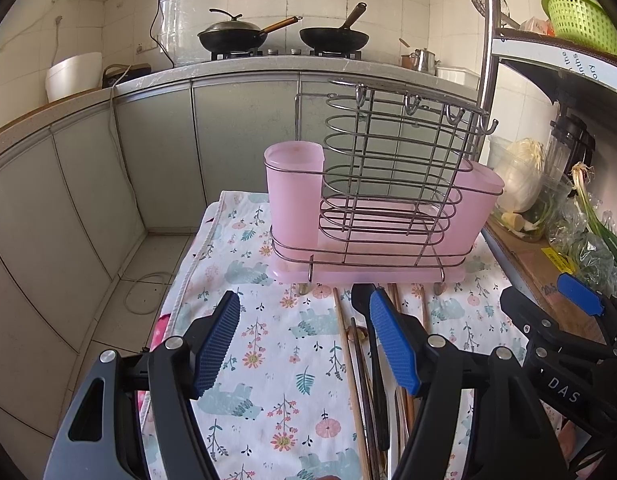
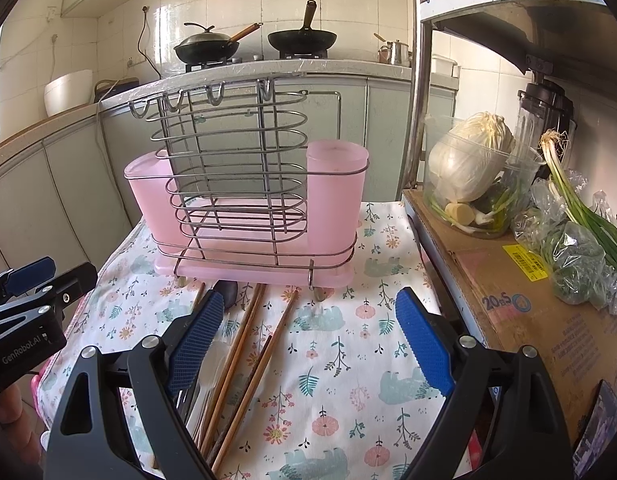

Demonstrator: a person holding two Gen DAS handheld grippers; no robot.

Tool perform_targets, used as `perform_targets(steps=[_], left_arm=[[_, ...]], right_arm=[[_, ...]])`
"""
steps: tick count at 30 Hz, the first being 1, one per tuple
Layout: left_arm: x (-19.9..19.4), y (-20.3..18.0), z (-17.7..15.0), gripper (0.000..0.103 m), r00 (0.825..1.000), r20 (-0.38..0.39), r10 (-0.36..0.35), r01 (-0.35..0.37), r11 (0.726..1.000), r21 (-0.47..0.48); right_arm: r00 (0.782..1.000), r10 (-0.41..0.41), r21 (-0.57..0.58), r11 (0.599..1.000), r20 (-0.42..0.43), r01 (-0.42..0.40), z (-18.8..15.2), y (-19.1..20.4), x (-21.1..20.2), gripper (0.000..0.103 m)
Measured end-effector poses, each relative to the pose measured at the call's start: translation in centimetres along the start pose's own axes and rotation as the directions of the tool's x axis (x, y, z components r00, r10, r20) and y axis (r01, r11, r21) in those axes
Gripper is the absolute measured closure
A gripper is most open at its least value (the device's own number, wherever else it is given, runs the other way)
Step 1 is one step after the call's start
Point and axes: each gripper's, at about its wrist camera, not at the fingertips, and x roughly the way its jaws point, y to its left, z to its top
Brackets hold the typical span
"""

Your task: Organize utensils

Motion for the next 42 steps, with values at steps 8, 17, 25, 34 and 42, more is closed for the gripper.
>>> perform_targets(steps=[8, 17, 25, 34, 42], left_arm=[[1.3, 0.9, -0.2, 0.036, 0.998, -0.063, -0.033, 0.031, 0.999, -0.022], [3.8, 2.4, -0.7, 0.048, 0.977, -0.175, -0.123, 0.11, 0.99, -0.084], [7.8, 2.8, -1.5, 0.078, 0.91, -0.334, -0.244, 0.192, 0.964, -0.181], [12.7, 0.9, -2.7, 0.085, 0.824, -0.481, -0.298, 0.208, 0.95, -0.232], [15.0, 0.2, -3.3, 0.094, 0.779, -0.524, -0.344, 0.225, 0.934, -0.279]], right_arm=[[0.996, 0.019, 0.057, 0.998, -0.087, -0.014, -0.5, -1.0, 1.4, 0.015], [0.977, 0.08, 0.115, 0.992, -0.197, -0.058, -1.6, -1.6, 3.6, 0.015], [0.954, 0.124, 0.145, 0.986, -0.273, -0.087, -2.7, -2.0, 5.4, 0.027], [0.928, 0.179, 0.2, 0.973, -0.326, -0.117, -3.2, -2.9, 7.0, 0.042], [0.914, 0.21, 0.226, 0.965, -0.349, -0.135, -3.2, -3.1, 8.2, 0.042]])
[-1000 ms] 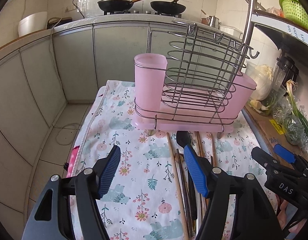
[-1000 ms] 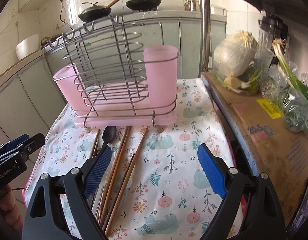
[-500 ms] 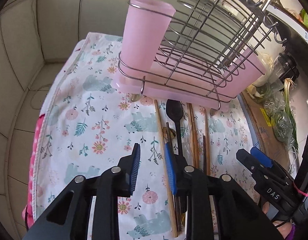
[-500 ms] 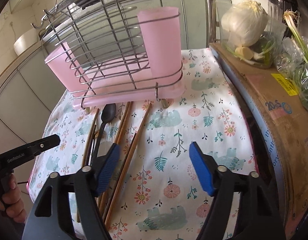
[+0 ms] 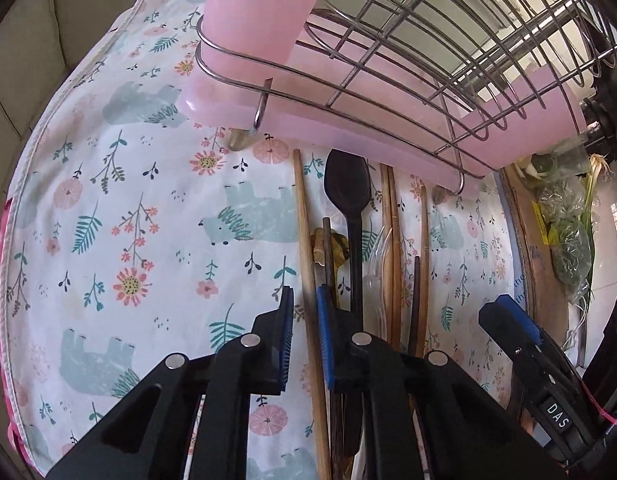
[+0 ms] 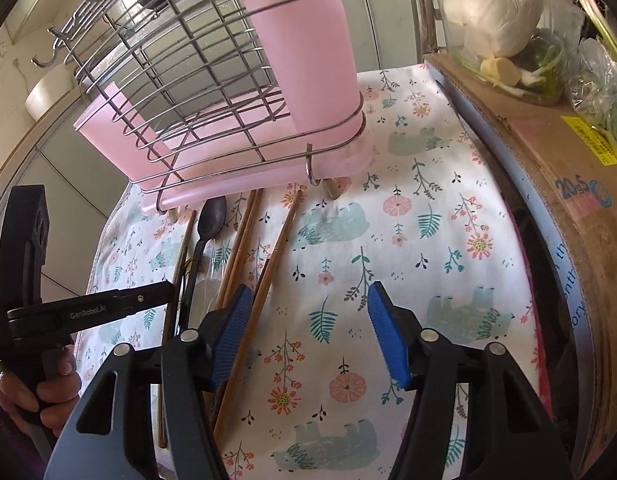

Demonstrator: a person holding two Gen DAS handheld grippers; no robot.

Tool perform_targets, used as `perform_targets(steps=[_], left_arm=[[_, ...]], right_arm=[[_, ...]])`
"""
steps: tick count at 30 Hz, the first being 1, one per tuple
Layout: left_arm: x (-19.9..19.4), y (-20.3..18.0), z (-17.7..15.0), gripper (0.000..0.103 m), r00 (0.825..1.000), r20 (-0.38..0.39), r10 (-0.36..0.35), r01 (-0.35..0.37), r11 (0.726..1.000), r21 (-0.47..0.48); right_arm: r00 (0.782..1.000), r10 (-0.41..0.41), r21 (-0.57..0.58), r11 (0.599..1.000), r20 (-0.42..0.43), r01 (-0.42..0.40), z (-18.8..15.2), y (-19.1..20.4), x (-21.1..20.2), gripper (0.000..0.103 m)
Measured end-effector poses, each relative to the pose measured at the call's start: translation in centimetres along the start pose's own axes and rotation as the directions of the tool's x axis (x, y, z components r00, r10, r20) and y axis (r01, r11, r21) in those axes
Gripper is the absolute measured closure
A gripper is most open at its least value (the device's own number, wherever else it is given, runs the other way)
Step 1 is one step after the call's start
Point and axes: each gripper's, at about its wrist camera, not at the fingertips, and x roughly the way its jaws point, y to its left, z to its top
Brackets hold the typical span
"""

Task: Organize utensils
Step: 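Lower the right gripper onto a wooden chopstick among the utensils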

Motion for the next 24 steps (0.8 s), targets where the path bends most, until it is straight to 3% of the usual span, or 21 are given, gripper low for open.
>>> perform_targets(steps=[5, 12, 15, 23, 24], left_arm=[[0.6, 0.3, 0.1, 0.096, 0.999, -0.006, -0.037, 0.037, 0.999, -0.027], [-2.4, 1.0, -0.7, 0.097, 0.997, 0.054, 0.053, -0.055, 0.998, 0.03], [-2.9, 1.8, -1.2, 0.097, 0.994, 0.054, 0.09, -0.092, 0.995, 0.034], [-2.2, 2.3, -1.5, 0.096, 0.989, 0.035, 0.145, -0.147, 0.987, 0.065], [-2.0, 2.1, -1.4, 0.096, 0.987, 0.039, 0.155, -0.157, 0.985, 0.075]], right_arm=[[0.999, 0.032, 0.022, 0.999, -0.034, -0.031, 0.2, 0.0, 0.9, 0.042], [0.998, 0.023, 0.021, 1.0, -0.066, -0.021, 1.2, 0.7, 2.8, 0.051], [0.997, 0.005, 0.029, 1.0, -0.083, -0.002, 2.0, 1.0, 4.0, 0.057], [0.991, -0.107, -0.035, 0.994, -0.084, 0.104, 3.5, 3.1, 6.9, 0.06], [0.989, -0.127, -0.047, 0.991, -0.078, 0.124, 3.5, 3.4, 7.1, 0.066]])
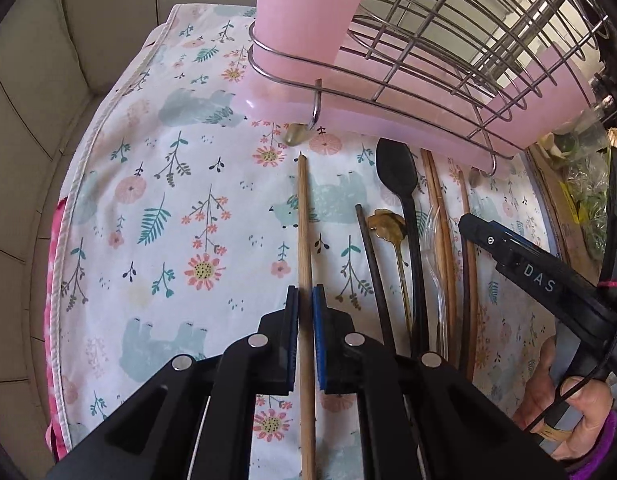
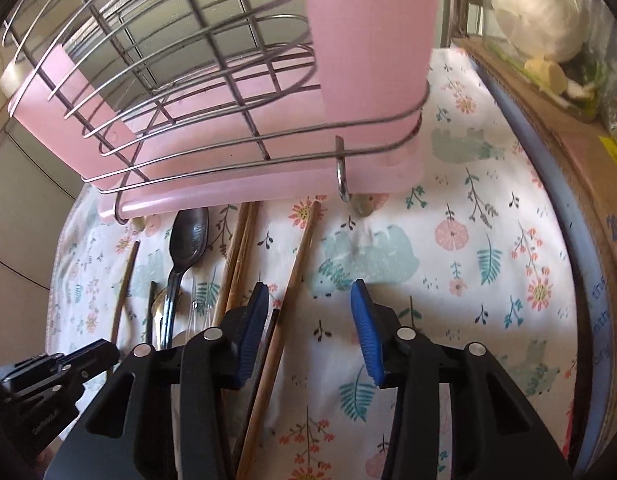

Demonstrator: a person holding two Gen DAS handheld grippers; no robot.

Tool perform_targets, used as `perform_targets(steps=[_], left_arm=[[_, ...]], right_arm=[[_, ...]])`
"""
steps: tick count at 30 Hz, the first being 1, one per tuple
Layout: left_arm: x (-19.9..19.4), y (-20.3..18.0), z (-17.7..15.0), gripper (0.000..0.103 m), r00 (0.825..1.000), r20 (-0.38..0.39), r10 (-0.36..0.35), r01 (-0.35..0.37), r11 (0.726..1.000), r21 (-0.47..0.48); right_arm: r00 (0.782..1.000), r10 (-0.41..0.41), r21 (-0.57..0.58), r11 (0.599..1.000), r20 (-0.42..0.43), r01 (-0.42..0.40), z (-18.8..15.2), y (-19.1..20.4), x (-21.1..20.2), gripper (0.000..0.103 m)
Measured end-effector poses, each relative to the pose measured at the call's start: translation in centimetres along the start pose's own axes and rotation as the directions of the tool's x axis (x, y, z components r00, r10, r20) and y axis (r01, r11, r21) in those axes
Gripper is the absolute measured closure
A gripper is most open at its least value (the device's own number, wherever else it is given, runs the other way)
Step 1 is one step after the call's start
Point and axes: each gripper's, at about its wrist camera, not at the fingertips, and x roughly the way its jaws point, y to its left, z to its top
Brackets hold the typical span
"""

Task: Organize utensils
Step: 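Lower the right gripper onto a wooden chopstick among the utensils, then close the right gripper on the wooden chopstick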

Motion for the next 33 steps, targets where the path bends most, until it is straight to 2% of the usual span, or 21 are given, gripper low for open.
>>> perform_targets(steps=[3, 7, 33], left_arm=[[0.3, -0.7, 0.3, 0.096, 1.0, -0.002, 0.022, -0.022, 1.0, 0.02], [1.2, -1.8, 0.8, 0.096, 0.999, -0.027, 0.032, -0.031, 0.999, 0.027], [2.2, -3.0, 1.4, 0.094, 0.994, -0.037, 0.107, -0.105, 0.993, 0.057]], right_arm=[[0.999, -0.029, -0.007, 1.0, 0.013, 0.029, 0.3, 0.2, 0.3, 0.083], [1.0, -0.024, -0.016, 1.0, 0.017, 0.024, 0.6, 0.2, 0.3, 0.093], [1.0, -0.019, -0.03, 0.999, 0.01, 0.019, -2.2, -0.8, -1.6, 0.094]])
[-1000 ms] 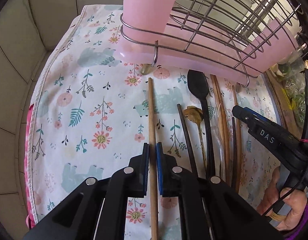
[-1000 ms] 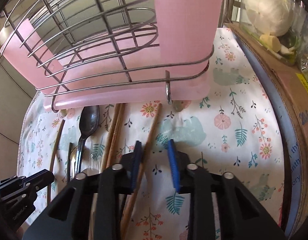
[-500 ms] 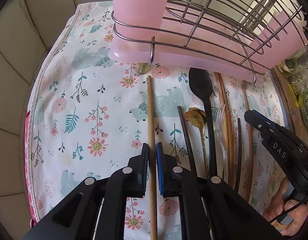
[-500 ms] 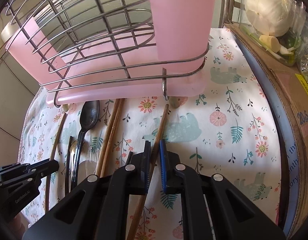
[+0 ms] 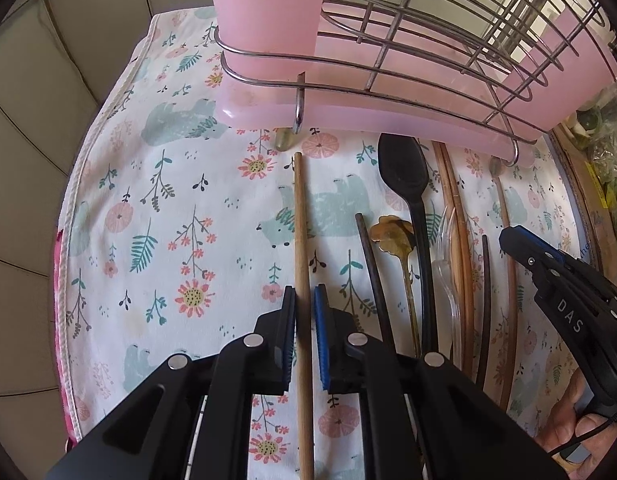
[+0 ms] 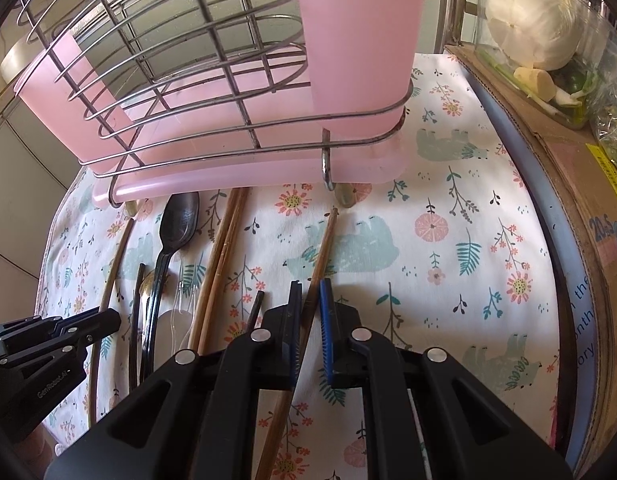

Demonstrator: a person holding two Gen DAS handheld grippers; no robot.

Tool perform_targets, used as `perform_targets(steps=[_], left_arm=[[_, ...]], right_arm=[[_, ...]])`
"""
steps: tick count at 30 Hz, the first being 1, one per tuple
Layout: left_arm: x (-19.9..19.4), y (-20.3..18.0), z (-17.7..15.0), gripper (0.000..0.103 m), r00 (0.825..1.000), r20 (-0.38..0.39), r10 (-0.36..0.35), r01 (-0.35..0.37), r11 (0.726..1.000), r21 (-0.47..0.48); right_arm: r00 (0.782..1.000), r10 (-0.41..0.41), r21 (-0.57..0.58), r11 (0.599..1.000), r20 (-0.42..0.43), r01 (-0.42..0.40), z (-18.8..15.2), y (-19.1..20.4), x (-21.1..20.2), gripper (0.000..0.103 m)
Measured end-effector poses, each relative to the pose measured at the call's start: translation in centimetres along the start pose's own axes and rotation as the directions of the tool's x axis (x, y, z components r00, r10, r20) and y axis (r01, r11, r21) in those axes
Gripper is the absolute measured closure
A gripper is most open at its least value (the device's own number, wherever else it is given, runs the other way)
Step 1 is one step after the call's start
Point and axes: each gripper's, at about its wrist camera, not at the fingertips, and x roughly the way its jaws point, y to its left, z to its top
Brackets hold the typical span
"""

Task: Organize utensils
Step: 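Close the right gripper on the wooden chopstick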

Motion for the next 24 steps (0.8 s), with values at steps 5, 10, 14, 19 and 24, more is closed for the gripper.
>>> perform_targets(steps=[5, 10, 14, 19, 24], left_arm=[[0.0, -0.3, 0.0, 0.094, 1.0, 0.002, 0.009, -0.009, 1.0, 0.006], [0.1, -0.5, -0.1, 0.094, 1.0, 0.007, 0.019, -0.019, 1.0, 0.013], [0.1, -0.6, -0.1, 0.094, 1.0, 0.008, 0.027, -0.027, 0.999, 0.019], [0.1, -0.6, -0.1, 0.094, 0.999, 0.006, 0.036, -0.036, 0.999, 0.023], [0.2, -0.7, 0.0, 0.094, 0.999, 0.007, 0.046, -0.046, 0.999, 0.027]], right_arm=[[1.0, 0.001, 0.0, 1.0, 0.001, -0.001, 0.2, 0.0, 0.1, 0.094], [1.0, -0.002, -0.002, 1.0, -0.002, 0.002, -0.1, 0.3, 0.0, 0.094], [1.0, 0.002, 0.002, 1.0, -0.005, -0.002, -0.5, 0.5, -0.2, 0.094], [1.0, 0.005, 0.007, 1.0, -0.01, -0.005, -0.9, 0.2, -0.4, 0.094], [1.0, 0.006, 0.011, 1.0, -0.016, -0.006, -1.2, -0.2, -0.7, 0.094]])
